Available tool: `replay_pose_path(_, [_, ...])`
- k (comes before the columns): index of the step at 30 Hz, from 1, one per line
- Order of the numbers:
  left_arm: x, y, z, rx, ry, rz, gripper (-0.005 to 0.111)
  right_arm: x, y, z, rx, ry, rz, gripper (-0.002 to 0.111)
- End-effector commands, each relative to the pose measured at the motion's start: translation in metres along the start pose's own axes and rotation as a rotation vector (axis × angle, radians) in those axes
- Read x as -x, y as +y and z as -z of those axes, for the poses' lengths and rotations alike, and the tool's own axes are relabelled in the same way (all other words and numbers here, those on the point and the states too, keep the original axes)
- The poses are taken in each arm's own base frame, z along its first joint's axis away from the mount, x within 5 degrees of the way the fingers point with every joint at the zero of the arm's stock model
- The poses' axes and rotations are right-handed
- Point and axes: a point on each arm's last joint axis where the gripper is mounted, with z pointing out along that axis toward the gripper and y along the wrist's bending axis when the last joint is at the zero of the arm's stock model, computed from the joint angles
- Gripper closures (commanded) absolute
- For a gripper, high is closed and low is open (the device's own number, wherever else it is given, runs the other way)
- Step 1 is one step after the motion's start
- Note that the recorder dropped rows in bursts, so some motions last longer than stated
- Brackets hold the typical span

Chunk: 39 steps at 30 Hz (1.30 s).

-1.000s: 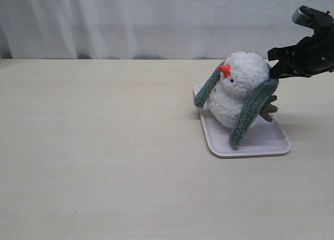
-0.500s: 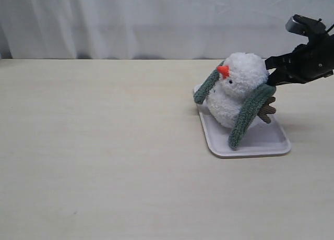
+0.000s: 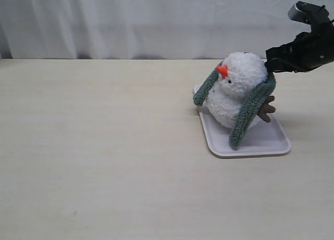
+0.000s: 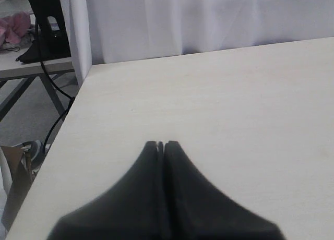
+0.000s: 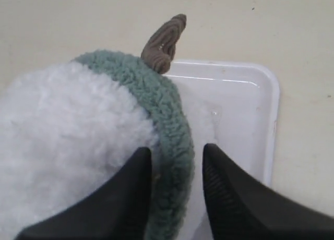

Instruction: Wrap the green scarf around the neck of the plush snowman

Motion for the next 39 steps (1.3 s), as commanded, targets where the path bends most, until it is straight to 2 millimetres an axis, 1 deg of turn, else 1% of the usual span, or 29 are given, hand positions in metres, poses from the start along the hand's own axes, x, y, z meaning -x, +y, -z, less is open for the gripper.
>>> replay_pose_path(1, [0.0, 0.0, 0.0, 0.002, -0.01, 0.004, 0.107, 0.009, -0.002, 0.009, -0.054, -0.077, 0.033, 0.065])
replay_pose_path(5, [0.0, 0.0, 0.0, 0.002, -0.01, 0.004, 0.107, 0.019, 0.002, 0.024, -0.085, -0.153, 0.095, 0.063])
replay_pose_path(9, [0.0, 0.0, 0.0, 0.002, -0.01, 0.004, 0.107, 0.03, 0.016, 0.045, -0.034, -0.232, 0.113, 0.063])
replay_pose_path(11, [0.0, 0.0, 0.0, 0.002, -0.01, 0.004, 0.107, 0.036, 0.023, 0.052, 0.013, -0.227, 0.084, 0.063])
replay_pose_path(13, [0.001, 0.0, 0.0, 0.002, -0.013, 0.004, 0.107, 0.045, 0.028, 0.06, 0.028, -0.205, 0.014, 0.063])
replay_pose_path(16, [0.001, 0.0, 0.0, 0.002, -0.013, 0.004, 0.107, 0.052, 0.045, 0.064, -0.033, -0.116, 0.082, 0.063])
replay_pose_path(19, [0.001, 0.0, 0.0, 0.002, -0.013, 0.004, 0.107, 0.053, 0.066, 0.059, -0.12, -0.024, 0.141, 0.063])
replay_pose_path(21, [0.001, 0.0, 0.0, 0.002, -0.013, 0.004, 0.107, 0.05, 0.081, 0.053, -0.158, 0.025, 0.176, 0.059])
replay_pose_path(22, [0.001, 0.0, 0.0, 0.002, -0.013, 0.004, 0.107, 0.049, 0.087, 0.05, -0.173, 0.041, 0.19, 0.053])
replay_pose_path(23, [0.001, 0.0, 0.0, 0.002, -0.013, 0.004, 0.107, 0.047, 0.091, 0.047, -0.188, 0.057, 0.186, 0.045])
replay_pose_path(25, [0.001, 0.0, 0.0, 0.002, -0.013, 0.004, 0.107, 0.045, 0.096, 0.043, -0.231, 0.081, 0.202, 0.03])
replay_pose_path(26, [0.001, 0.0, 0.0, 0.002, -0.013, 0.004, 0.107, 0.044, 0.096, 0.041, -0.251, 0.101, 0.21, 0.025])
replay_pose_path(27, [0.001, 0.0, 0.0, 0.002, -0.013, 0.004, 0.107, 0.042, 0.097, 0.039, -0.259, 0.116, 0.211, 0.023])
replay_pose_path(29, [0.001, 0.0, 0.0, 0.002, -0.013, 0.004, 0.107, 0.038, 0.096, 0.034, -0.25, 0.16, 0.2, 0.023])
replay_pose_path(34, [0.001, 0.0, 0.0, 0.002, -0.013, 0.004, 0.107, 0.029, 0.091, 0.013, -0.226, 0.237, 0.17, 0.023])
replay_pose_path(39, [0.001, 0.0, 0.0, 0.002, -0.013, 0.004, 0.107, 0.026, 0.092, -0.002, -0.167, 0.246, 0.162, 0.031])
